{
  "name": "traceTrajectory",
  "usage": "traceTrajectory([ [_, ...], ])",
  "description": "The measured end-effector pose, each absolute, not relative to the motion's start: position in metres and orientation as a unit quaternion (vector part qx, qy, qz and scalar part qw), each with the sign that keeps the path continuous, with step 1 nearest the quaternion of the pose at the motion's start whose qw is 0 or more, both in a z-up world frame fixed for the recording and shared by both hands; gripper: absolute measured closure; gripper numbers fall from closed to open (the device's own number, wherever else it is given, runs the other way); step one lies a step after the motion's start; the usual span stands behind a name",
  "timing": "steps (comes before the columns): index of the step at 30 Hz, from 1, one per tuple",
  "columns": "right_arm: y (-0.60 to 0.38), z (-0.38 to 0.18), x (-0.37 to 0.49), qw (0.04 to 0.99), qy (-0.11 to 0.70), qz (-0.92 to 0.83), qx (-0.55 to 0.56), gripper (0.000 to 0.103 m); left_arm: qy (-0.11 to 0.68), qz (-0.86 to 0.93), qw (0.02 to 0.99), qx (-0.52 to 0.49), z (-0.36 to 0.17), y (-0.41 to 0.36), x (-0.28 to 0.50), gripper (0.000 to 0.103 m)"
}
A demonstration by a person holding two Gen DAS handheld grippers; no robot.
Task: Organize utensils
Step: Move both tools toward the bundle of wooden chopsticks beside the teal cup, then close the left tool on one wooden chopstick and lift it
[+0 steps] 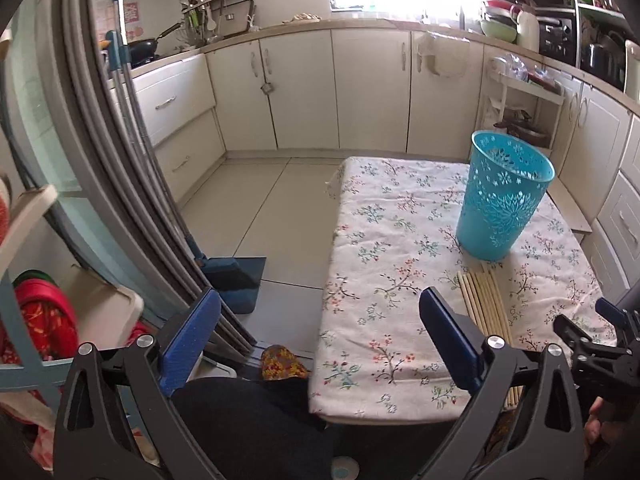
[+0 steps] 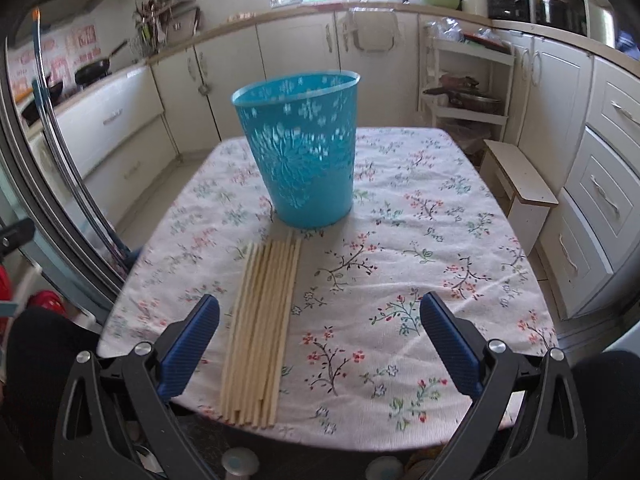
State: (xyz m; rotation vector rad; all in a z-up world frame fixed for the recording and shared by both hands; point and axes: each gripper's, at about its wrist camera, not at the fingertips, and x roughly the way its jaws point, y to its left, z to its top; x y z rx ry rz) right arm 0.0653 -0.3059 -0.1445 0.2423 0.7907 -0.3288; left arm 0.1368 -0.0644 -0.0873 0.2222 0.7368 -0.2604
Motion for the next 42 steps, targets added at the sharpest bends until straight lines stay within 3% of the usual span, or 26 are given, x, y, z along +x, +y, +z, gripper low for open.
traceTrajectory([
  [2,-0.31,-0.155,0.08,0.896,0.4,-0.158,0.113,0.007,0.369,-0.133,0.913,0.111,-0.102,-0.082,0.143,0.007],
  [4,-0.315,-0.164,0.093,0.891,0.412,-0.155,0.112,0.022,0.385,-0.143,0.906,0.104,-0.111,-0.09,0.14,0.007],
  [9,-0.324,-0.186,0.125,0.873,0.449,-0.147,0.118,0.042,0.418,-0.154,0.891,0.09,-0.142,-0.111,0.152,0.007],
  [21,-0.336,-0.203,0.149,0.863,0.475,-0.124,0.122,0.058,0.455,-0.157,0.874,0.074,-0.169,-0.153,0.167,0.007],
  [23,-0.337,-0.201,0.151,0.861,0.485,-0.113,0.108,0.06,0.463,-0.164,0.869,0.069,-0.173,-0.132,0.174,0.007],
  [24,-0.337,-0.201,0.153,0.859,0.49,-0.108,0.099,0.062,0.464,-0.166,0.867,0.072,-0.175,-0.138,0.175,0.007],
  [25,-0.337,-0.201,0.155,0.855,0.502,-0.105,0.083,0.072,0.467,-0.168,0.865,0.075,-0.177,-0.145,0.176,0.007],
  [42,-0.362,-0.2,0.131,0.858,0.49,-0.071,0.136,0.076,0.501,-0.158,0.842,0.124,-0.225,-0.221,0.194,0.007],
])
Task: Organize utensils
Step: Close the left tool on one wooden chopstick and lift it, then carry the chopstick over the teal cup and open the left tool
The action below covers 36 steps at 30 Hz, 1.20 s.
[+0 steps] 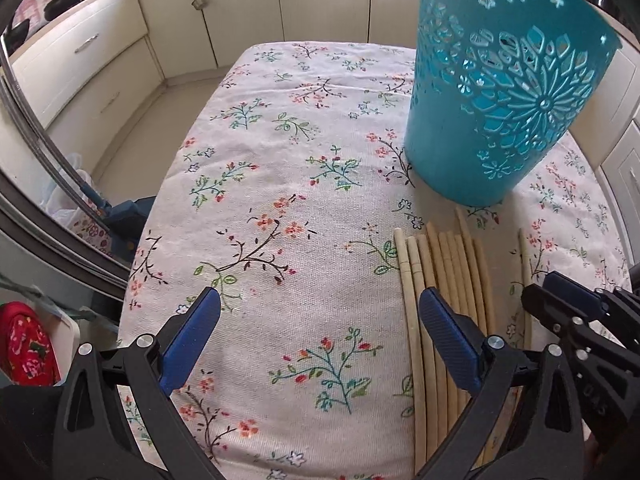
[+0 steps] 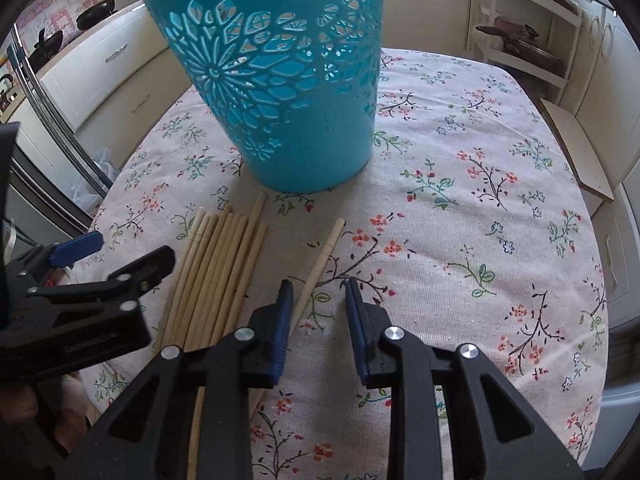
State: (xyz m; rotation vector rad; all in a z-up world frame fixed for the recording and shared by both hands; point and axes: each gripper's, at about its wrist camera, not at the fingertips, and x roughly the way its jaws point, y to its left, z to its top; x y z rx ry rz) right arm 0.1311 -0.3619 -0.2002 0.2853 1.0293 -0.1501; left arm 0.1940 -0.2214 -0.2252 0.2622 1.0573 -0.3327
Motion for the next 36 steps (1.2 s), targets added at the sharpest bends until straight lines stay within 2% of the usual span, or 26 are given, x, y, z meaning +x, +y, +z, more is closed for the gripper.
traceTrajectory([
  [8,-0.364,-0.2,0.129,0.857,0.489,-0.063,0.149,0.076,0.501,-0.155,0.84,0.139,-0.231,-0.234,0.195,0.007],
  [10,-0.366,-0.201,0.129,0.858,0.487,-0.062,0.153,0.076,0.497,-0.164,0.841,0.14,-0.232,-0.233,0.196,0.012],
  [12,-0.368,-0.201,0.129,0.858,0.486,-0.061,0.155,0.076,0.49,-0.193,0.841,0.125,-0.232,-0.23,0.196,0.03],
  [13,-0.369,-0.201,0.129,0.858,0.485,-0.061,0.156,0.075,0.485,-0.199,0.842,0.128,-0.23,-0.231,0.194,0.035],
  [15,-0.369,-0.201,0.129,0.859,0.483,-0.061,0.159,0.074,0.477,-0.227,0.839,0.133,-0.227,-0.235,0.192,0.067],
  [16,-0.369,-0.201,0.129,0.859,0.482,-0.061,0.159,0.074,0.477,-0.236,0.836,0.135,-0.226,-0.236,0.191,0.075],
  [17,-0.369,-0.201,0.129,0.86,0.481,-0.06,0.16,0.073,0.48,-0.249,0.831,0.131,-0.225,-0.237,0.191,0.091],
  [18,-0.368,-0.202,0.13,0.86,0.481,-0.06,0.159,0.071,0.486,-0.257,0.825,0.129,-0.225,-0.238,0.192,0.096],
  [22,-0.365,-0.202,0.13,0.861,0.479,-0.06,0.159,0.066,0.502,-0.276,0.813,0.105,-0.217,-0.228,0.196,0.098],
  [26,-0.364,-0.203,0.13,0.86,0.479,-0.058,0.166,0.064,0.482,-0.28,0.828,0.059,-0.18,-0.2,0.199,0.098],
  [31,-0.361,-0.203,0.131,0.859,0.48,-0.052,0.17,0.06,0.388,-0.298,0.872,-0.018,-0.079,-0.171,0.203,0.098],
  [36,-0.361,-0.203,0.13,0.859,0.479,-0.05,0.174,0.06,0.293,-0.336,0.893,-0.058,-0.005,-0.186,0.204,0.098],
])
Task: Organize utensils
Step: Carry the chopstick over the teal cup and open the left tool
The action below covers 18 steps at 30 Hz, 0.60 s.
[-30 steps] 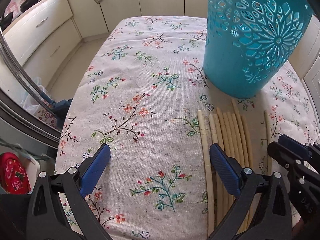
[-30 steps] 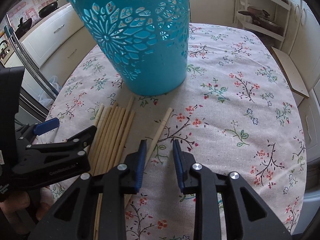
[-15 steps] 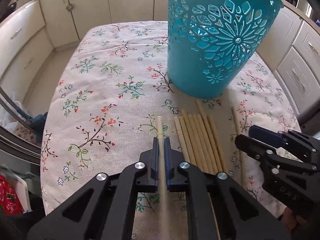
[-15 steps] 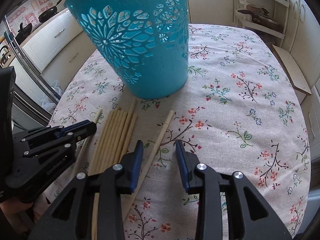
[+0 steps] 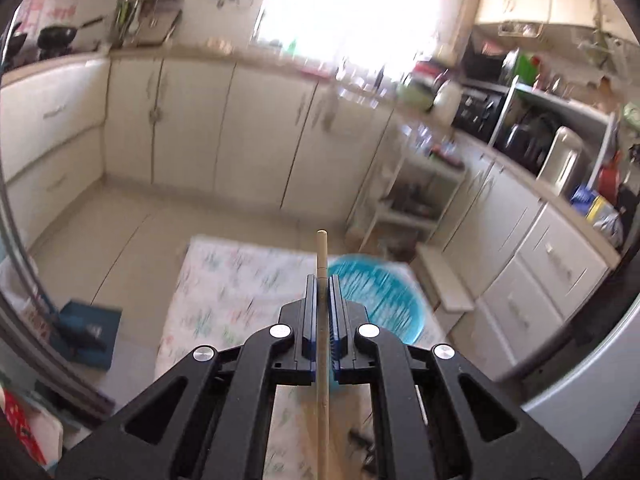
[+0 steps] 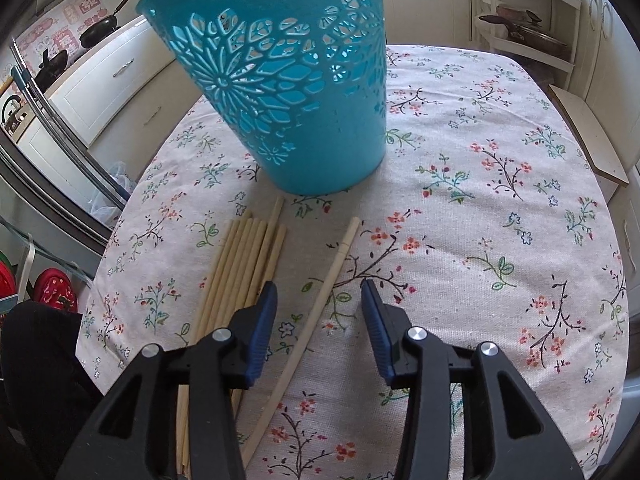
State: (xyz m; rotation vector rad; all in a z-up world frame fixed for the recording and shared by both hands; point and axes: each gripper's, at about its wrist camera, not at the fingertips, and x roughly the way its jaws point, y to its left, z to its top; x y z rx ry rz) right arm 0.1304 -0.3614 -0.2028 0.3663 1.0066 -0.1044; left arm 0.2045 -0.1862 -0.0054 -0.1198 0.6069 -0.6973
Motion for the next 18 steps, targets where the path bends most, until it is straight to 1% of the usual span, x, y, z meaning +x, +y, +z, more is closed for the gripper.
traceTrajectory([
  [3,-0.363,-0.203,0.13,0.859,0.478,-0.048,0.178,0.059,0.245,-0.355,0.899,-0.079,0.017,-0.215,0.212,0.098],
  [6,-0.363,-0.204,0.129,0.86,0.477,-0.044,0.177,0.057,0.205,-0.355,0.906,-0.102,0.029,-0.237,0.22,0.098],
  [11,-0.362,-0.204,0.128,0.862,0.474,-0.038,0.175,0.055,0.167,-0.337,0.921,-0.104,0.013,-0.28,0.242,0.098],
  [14,-0.362,-0.204,0.128,0.862,0.473,-0.033,0.178,0.052,0.161,-0.323,0.928,-0.096,-0.003,-0.297,0.252,0.098],
  [18,-0.363,-0.204,0.128,0.862,0.473,-0.03,0.18,0.051,0.176,-0.31,0.93,-0.088,-0.031,-0.311,0.261,0.098],
])
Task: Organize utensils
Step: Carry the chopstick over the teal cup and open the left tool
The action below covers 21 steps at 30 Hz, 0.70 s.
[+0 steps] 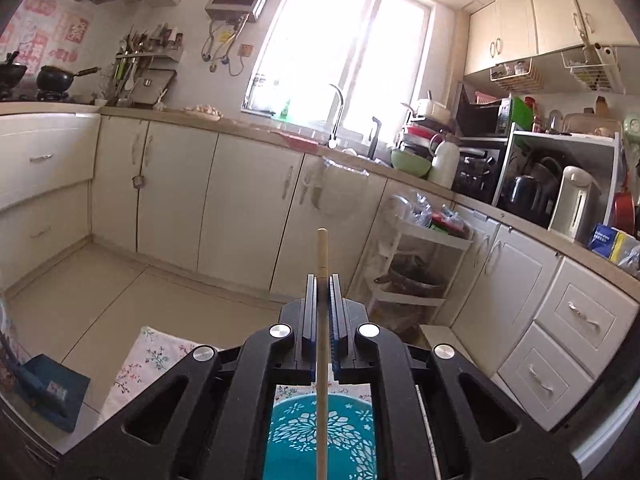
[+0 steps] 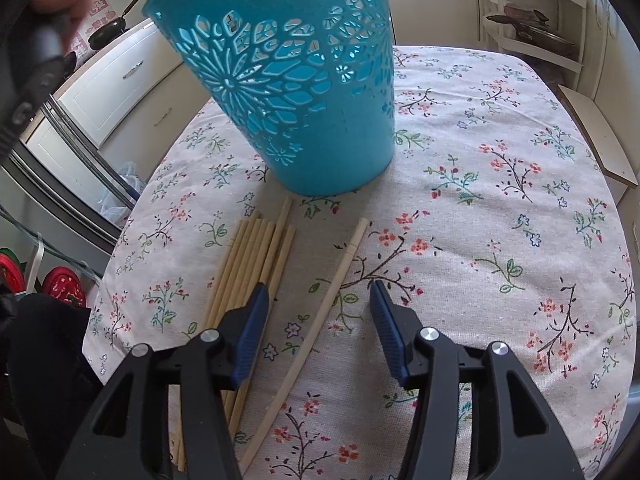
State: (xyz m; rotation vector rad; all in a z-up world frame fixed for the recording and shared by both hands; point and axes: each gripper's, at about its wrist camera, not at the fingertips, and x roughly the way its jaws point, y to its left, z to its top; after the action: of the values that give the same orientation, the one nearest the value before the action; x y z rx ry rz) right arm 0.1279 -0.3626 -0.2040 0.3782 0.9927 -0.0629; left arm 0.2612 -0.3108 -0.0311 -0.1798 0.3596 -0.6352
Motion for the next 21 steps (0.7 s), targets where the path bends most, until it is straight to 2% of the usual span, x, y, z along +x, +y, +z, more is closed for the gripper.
traceTrajectory([
  [8,-0.361,-0.204,0.127,0.864,0.471,-0.027,0.175,0.051,0.228,-0.31,0.922,-0.051,-0.067,-0.308,0.267,0.096],
  [10,-0.361,-0.204,0.126,0.864,0.47,-0.028,0.176,0.051,0.243,-0.31,0.918,-0.036,-0.072,-0.301,0.263,0.087],
  [12,-0.363,-0.203,0.123,0.865,0.468,-0.037,0.177,0.051,0.247,-0.302,0.92,-0.027,-0.071,-0.285,0.257,0.06],
  [15,-0.367,-0.204,0.121,0.866,0.466,-0.053,0.174,0.051,0.24,-0.29,0.926,-0.03,-0.065,-0.25,0.246,0.037],
  [19,-0.361,-0.206,0.124,0.869,0.468,-0.074,0.143,0.051,0.237,-0.279,0.93,-0.029,-0.067,-0.209,0.237,0.025],
  [21,-0.352,-0.206,0.129,0.87,0.472,-0.087,0.113,0.052,0.239,-0.272,0.931,-0.035,-0.075,-0.19,0.236,0.024],
])
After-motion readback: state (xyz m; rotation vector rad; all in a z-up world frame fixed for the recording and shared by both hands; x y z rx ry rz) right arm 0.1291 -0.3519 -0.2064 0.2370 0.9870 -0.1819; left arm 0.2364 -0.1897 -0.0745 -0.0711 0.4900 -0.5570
